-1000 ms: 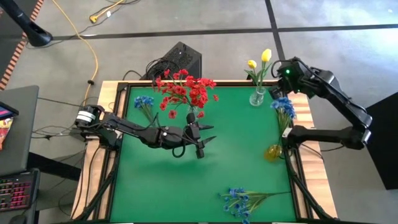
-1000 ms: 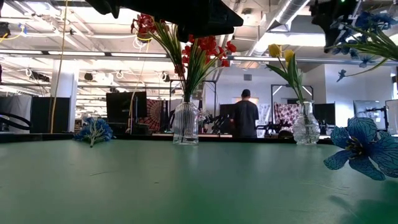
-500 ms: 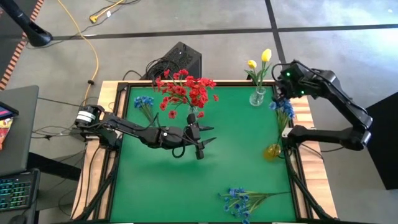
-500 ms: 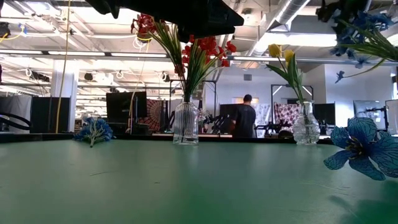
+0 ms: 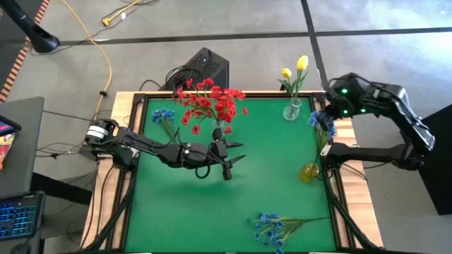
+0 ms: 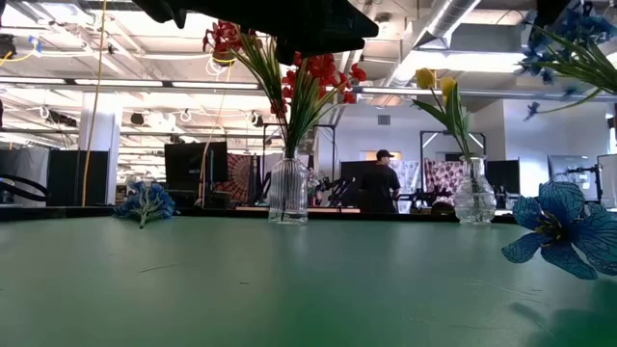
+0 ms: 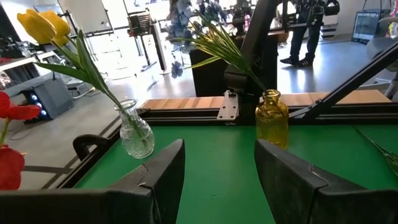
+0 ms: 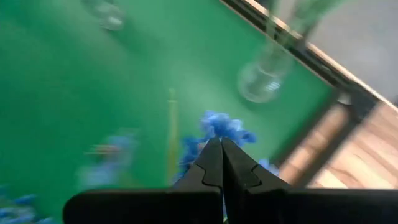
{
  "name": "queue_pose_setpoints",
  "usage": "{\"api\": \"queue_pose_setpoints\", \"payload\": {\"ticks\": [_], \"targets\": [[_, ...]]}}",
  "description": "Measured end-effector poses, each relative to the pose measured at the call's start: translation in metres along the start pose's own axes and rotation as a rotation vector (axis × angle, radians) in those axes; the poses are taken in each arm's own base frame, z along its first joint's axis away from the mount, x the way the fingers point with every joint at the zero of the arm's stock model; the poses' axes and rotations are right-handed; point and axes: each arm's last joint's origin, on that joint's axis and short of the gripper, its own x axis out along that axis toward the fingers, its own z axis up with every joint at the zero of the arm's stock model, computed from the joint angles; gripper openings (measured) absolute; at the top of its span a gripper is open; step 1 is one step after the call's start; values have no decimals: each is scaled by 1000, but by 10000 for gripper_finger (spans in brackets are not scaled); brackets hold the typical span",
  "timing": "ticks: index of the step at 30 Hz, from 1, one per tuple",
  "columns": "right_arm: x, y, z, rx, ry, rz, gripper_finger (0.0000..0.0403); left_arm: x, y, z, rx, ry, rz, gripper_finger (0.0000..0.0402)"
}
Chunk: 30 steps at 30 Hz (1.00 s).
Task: Sort flowers into vase by color
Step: Put the middle blue flowers into the yellow transparent vase
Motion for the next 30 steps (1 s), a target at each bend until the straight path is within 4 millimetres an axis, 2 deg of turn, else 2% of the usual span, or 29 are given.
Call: {"api": "queue_pose_setpoints", "payload": {"ticks": [4,6,9,14,18,25,30], "targets": [[-21,5,1,8,-51,141,26,0,0,0,-3,1,0,183],[-28,5,1,6,-80,150,31,0,0,0,-4,1,0,183],[-34,2,2,8,-133,45,26,0,0,0,-4,1,0,183],[-33,-6,6,30,-207,-242,18,0,0,0,-4,1,0,183],[-20,-4,11,16,-177,-273,25,0,0,0,-3,1,0,183],[29,6,26,-43,-138,-287,19,0,0,0,-4,1,0,183],[52,2,31,7,-169,-325,21,0,0,-1,-10,7,-1,183]]}}
